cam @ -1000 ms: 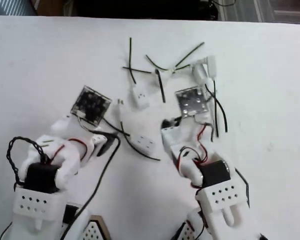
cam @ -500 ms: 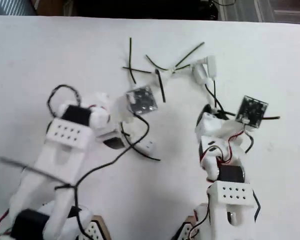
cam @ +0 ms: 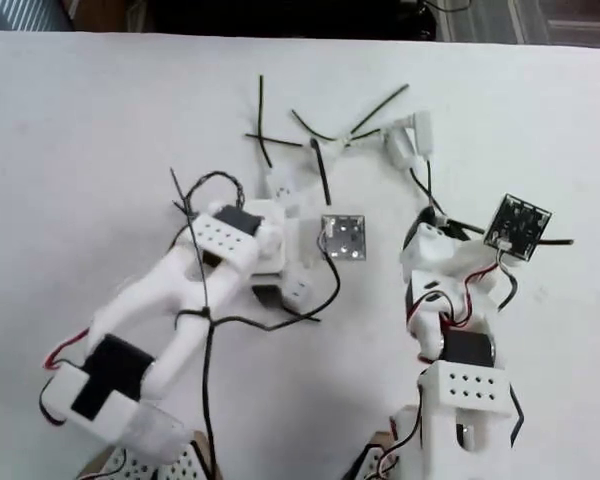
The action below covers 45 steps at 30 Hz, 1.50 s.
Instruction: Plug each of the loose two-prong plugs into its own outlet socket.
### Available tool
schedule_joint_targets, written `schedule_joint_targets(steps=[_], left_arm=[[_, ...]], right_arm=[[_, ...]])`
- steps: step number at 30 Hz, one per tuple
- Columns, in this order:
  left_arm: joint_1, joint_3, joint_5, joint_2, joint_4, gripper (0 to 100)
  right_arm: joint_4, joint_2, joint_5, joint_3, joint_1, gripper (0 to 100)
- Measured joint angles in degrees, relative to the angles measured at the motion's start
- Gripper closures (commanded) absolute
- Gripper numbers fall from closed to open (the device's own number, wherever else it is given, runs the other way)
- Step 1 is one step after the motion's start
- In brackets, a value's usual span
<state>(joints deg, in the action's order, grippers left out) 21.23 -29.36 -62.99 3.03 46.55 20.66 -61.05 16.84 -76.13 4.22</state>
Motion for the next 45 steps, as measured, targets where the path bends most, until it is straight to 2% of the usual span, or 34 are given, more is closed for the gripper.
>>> schedule_joint_targets(steps=[7,19,22,28,31,34,41,45], left_arm=[[0.0,5.5,0.0,6.5,-0.4,63],[1.4,5.9,0.4,9.5,-0.4,89],[1.0,6.0,5.6,8.4,-0.6,93],[1.0,6.0,22.0,4.7,2.1,92],[1.0,6.0,29.4,4.4,3.5,82],[1.0,5.1,32.0,4.4,4.7,69],[1.0,6.6,34.5,4.4,9.5,68],[-0.9,11.3,34.5,3.5,15.6,71]], right_arm=[[0.0,0.0,0.0,0.0,-0.1,98.1],[0.0,0.0,0.0,0.0,-0.1,98.1],[0.0,0.0,0.0,0.0,-0.1,98.1],[0.0,0.0,0.0,0.0,-0.1,98.1],[0.0,0.0,0.0,0.0,-0.1,98.1],[0.0,0.0,0.0,0.0,-0.1,98.1],[0.0,0.0,0.0,-0.9,-0.1,98.1],[0.0,0.0,-4.3,-0.9,-1.7,98.1]])
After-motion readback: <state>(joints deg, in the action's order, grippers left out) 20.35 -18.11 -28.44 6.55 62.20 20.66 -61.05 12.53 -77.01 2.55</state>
